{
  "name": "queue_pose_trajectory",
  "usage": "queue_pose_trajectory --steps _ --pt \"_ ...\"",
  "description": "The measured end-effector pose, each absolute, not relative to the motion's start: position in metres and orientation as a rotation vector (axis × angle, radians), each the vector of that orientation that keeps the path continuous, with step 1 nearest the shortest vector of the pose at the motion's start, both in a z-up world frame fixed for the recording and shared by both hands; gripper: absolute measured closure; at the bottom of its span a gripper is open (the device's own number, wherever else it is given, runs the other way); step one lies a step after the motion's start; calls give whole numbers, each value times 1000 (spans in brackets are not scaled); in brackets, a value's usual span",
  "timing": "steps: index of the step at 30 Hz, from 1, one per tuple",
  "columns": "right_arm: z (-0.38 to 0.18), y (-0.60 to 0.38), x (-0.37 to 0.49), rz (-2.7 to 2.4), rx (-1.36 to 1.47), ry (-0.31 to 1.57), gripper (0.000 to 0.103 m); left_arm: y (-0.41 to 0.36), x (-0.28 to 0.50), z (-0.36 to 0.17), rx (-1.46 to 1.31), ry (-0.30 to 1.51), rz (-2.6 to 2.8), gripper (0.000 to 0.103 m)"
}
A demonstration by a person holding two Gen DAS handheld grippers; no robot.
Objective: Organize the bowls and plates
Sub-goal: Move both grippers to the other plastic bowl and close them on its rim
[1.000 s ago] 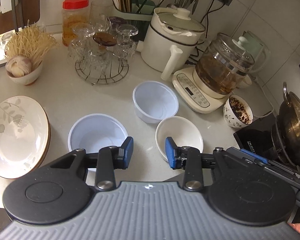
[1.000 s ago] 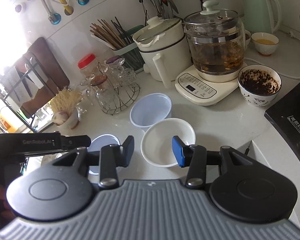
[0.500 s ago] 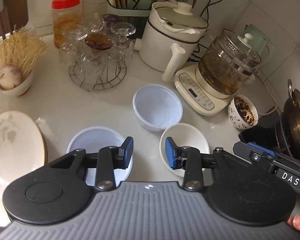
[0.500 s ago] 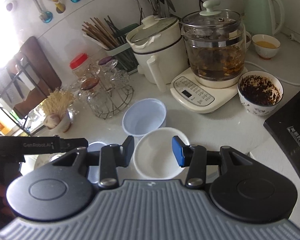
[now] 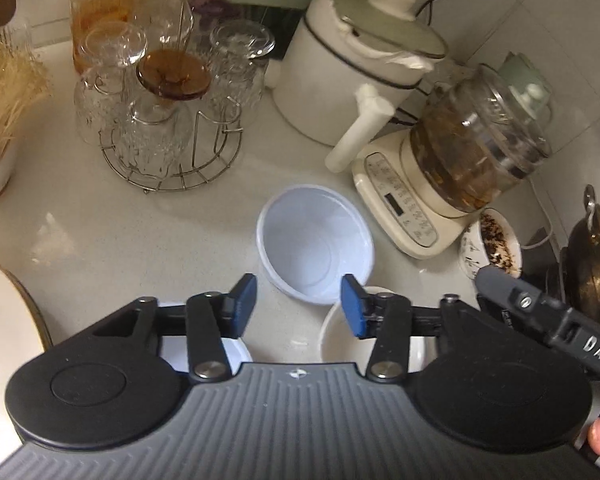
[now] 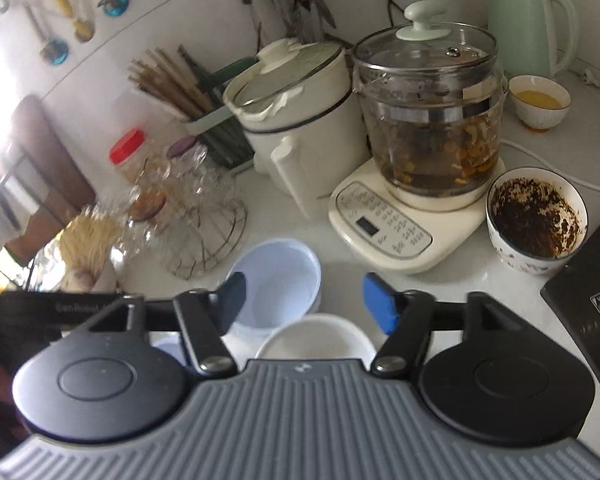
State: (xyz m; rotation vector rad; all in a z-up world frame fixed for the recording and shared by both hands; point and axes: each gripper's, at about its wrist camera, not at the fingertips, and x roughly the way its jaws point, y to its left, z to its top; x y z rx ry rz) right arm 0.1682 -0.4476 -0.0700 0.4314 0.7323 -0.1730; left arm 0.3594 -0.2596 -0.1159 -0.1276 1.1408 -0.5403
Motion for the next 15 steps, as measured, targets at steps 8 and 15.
queue_pose_trajectory --steps 8,15 --pt "-96 -455 203 -201 483 814 35 -267 393 -141 -123 1190 -560 48" --pt "-120 -452 230 -233 498 894 51 -275 419 -165 -89 1229 -588 50"
